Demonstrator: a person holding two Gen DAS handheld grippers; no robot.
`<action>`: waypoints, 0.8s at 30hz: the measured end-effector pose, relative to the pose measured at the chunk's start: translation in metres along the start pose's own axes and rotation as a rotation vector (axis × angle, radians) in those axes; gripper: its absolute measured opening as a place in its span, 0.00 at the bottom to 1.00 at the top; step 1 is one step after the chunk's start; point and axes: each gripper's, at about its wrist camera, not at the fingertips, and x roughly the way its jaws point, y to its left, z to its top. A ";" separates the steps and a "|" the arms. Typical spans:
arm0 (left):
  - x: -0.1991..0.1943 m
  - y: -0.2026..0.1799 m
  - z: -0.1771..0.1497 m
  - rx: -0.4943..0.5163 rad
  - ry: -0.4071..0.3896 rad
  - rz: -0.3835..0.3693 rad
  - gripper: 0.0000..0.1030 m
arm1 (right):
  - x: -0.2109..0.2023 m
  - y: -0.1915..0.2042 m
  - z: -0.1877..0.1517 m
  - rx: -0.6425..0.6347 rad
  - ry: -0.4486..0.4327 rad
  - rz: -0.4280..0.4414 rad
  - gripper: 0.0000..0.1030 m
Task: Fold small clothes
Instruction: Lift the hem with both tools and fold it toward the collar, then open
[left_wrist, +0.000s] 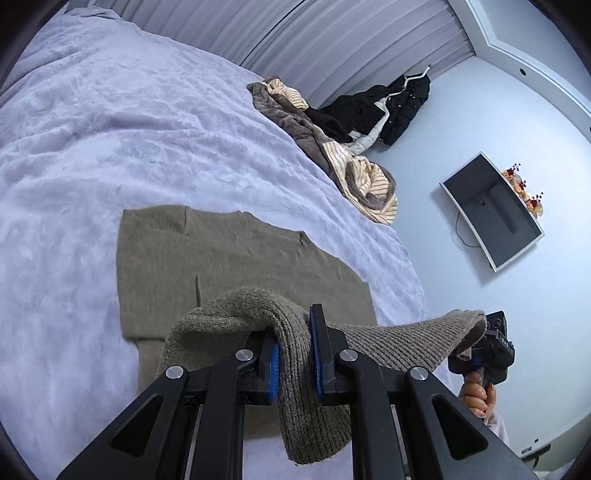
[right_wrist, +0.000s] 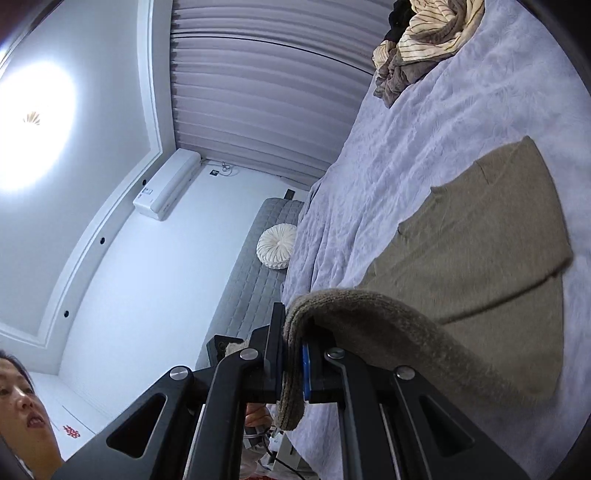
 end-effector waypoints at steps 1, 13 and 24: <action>0.012 0.005 0.009 -0.005 0.004 0.022 0.15 | 0.006 -0.008 0.012 0.013 -0.009 -0.009 0.08; 0.150 0.089 0.051 -0.096 0.150 0.235 0.16 | 0.075 -0.165 0.085 0.279 -0.061 -0.293 0.08; 0.084 0.060 0.075 0.022 -0.133 0.280 0.90 | 0.065 -0.154 0.103 0.295 -0.116 -0.208 0.56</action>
